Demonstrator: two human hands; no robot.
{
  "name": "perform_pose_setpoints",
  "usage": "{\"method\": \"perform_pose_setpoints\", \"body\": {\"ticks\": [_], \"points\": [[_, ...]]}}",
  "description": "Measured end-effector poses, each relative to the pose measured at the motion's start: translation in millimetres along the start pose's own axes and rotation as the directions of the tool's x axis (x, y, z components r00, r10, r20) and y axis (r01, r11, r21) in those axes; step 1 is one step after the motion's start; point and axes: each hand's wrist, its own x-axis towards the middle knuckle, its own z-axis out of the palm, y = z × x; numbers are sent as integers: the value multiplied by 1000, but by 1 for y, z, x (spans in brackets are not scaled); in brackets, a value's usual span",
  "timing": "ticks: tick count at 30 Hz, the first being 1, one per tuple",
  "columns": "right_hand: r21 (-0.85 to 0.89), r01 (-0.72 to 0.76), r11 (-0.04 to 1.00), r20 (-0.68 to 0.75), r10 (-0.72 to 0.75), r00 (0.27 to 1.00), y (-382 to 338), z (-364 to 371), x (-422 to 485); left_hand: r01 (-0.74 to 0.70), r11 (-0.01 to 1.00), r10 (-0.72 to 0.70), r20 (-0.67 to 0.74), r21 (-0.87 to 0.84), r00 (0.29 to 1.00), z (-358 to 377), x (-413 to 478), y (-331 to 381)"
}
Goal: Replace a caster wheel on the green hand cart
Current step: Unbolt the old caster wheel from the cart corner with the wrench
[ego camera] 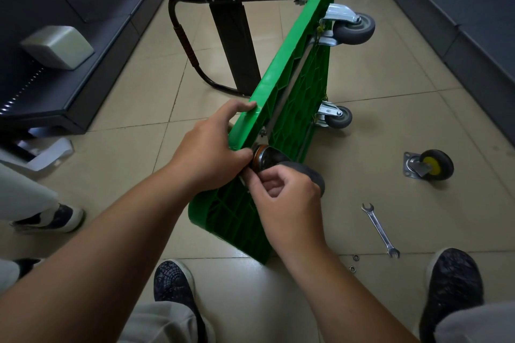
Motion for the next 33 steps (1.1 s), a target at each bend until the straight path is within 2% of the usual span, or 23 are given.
{"method": "perform_pose_setpoints", "body": {"ticks": [5, 10, 16, 19, 24, 33], "points": [[128, -191, 973, 128, 174, 976, 1, 2, 0, -7, 1000, 7, 1, -11, 1000, -1, -1, 0], [220, -199, 955, 162, 166, 973, -3, 0, -1, -13, 1000, 13, 1, -20, 1000, -1, -1, 0], [301, -203, 932, 113, 176, 978, -5, 1, -6, -19, 1000, 19, -9, -7, 1000, 0, -1, 0], [262, -229, 937, 77, 217, 973, -4, 3, -6, -12, 1000, 12, -4, -10, 1000, 0, 0, 0], [146, -250, 957, 110, 235, 966, -4, 6, -6, -8, 1000, 8, 8, -26, 1000, -1, 0, -1], [336, -232, 913, 129, 200, 971, -4, 6, -6, -14, 1000, 14, 3, -16, 1000, -1, -1, 0]]}}
